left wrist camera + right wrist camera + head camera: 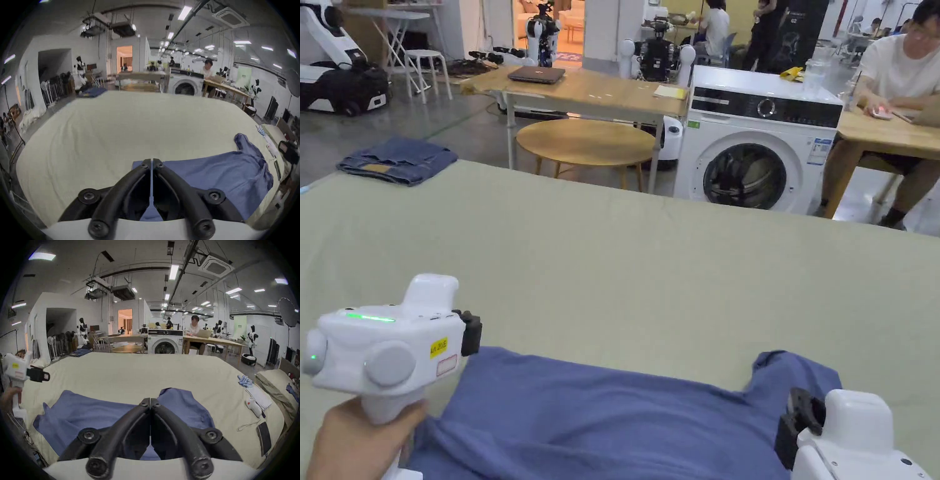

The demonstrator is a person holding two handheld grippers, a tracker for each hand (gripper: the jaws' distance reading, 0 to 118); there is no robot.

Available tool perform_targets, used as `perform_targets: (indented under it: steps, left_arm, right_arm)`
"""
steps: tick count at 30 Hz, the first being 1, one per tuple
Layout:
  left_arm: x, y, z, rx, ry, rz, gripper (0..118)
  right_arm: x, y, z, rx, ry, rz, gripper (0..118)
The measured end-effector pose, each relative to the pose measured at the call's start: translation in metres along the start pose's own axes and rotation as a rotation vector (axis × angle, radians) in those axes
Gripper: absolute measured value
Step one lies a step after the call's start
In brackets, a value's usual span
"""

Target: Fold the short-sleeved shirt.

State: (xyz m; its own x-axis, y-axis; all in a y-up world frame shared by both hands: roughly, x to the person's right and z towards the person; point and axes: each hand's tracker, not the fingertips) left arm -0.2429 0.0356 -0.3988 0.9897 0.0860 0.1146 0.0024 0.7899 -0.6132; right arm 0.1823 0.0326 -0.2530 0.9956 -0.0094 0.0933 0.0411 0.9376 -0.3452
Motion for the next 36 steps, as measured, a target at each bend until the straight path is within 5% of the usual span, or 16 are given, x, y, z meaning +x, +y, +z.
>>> perform_targets:
  steps: [6,9,13,18,22,29,31,33,35,36]
  left_arm:
    - [-0.032,0.030,-0.082,-0.287,-0.064,0.067,0]
    - [-0.046,0.033,-0.117,-0.388,-0.085,0.098,43]
    - [-0.051,0.027,-0.151,-0.487,-0.078,0.114,56]
    - [-0.027,0.025,-0.151,-0.485,-0.014,0.037,51]
    - [-0.006,0.018,-0.141,-0.449,-0.002,-0.076,0]
    - [-0.008,0.014,-0.117,-0.354,-0.029,-0.049,0]
    - [-0.010,0.016,-0.103,-0.313,-0.047,-0.041,0]
    - [-0.013,0.019,-0.090,-0.274,-0.052,-0.037,0]
    - [-0.015,0.022,-0.079,-0.257,-0.065,-0.013,0]
    - [-0.015,0.022,-0.074,-0.243,-0.067,-0.008,0]
  right_arm:
    - [0.016,-0.008,-0.018,-0.077,-0.024,-0.001,0]
    - [0.025,-0.014,-0.024,-0.114,-0.042,0.005,0]
    - [0.036,-0.021,-0.030,-0.148,-0.068,0.006,0]
    - [0.047,-0.026,-0.035,-0.192,-0.094,0.000,0]
    - [0.056,-0.027,-0.040,-0.222,-0.093,-0.024,0]
    - [0.089,-0.001,-0.070,-0.284,-0.087,-0.077,0]
    - [0.101,0.014,-0.088,-0.328,-0.099,-0.064,20]
    - [0.116,0.028,-0.113,-0.367,-0.099,-0.061,27]
    - [0.133,0.037,-0.147,-0.475,-0.074,-0.061,62]
    - [0.139,0.038,-0.160,-0.483,-0.075,-0.066,63]
